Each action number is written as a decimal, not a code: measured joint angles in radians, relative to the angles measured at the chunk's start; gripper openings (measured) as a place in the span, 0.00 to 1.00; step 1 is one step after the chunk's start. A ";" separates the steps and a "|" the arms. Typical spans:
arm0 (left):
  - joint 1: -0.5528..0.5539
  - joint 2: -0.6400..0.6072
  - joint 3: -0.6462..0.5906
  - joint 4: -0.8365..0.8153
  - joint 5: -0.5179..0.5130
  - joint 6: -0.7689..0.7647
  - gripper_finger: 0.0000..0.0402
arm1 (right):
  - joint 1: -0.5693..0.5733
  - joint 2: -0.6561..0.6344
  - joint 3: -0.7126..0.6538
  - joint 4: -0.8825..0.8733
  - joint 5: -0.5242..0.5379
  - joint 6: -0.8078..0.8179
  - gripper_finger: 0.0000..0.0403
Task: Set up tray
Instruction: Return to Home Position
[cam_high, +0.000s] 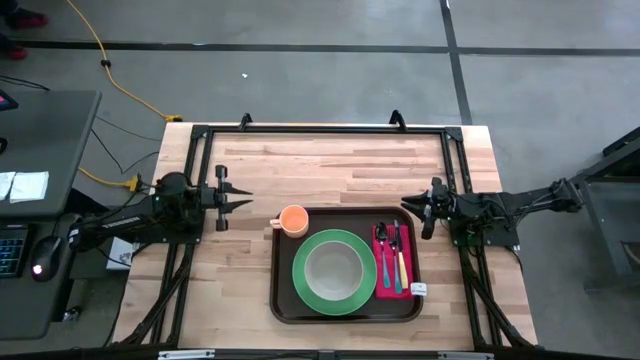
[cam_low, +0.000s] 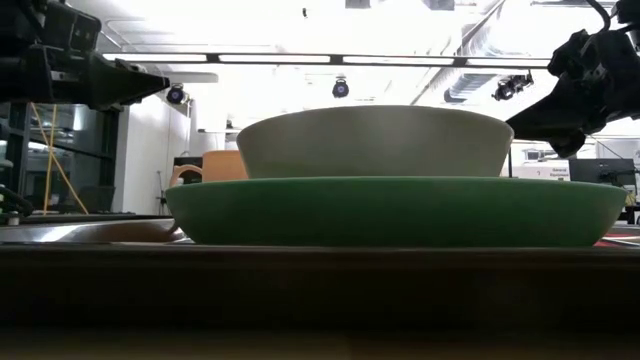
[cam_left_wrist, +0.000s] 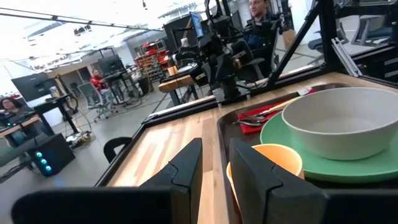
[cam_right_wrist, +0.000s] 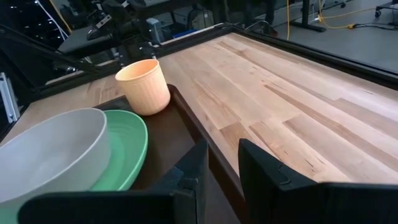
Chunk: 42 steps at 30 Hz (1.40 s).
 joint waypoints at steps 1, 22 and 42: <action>0.000 0.000 0.000 0.000 0.001 -0.002 0.28 | 0.000 0.000 0.000 0.001 0.000 0.000 0.17; 0.000 0.000 0.000 0.000 0.023 -0.019 0.28 | 0.000 0.000 -0.002 0.033 -0.023 0.087 0.17; 0.000 0.000 0.000 0.000 0.018 -0.019 0.28 | 0.000 0.000 -0.002 0.033 -0.024 0.087 0.17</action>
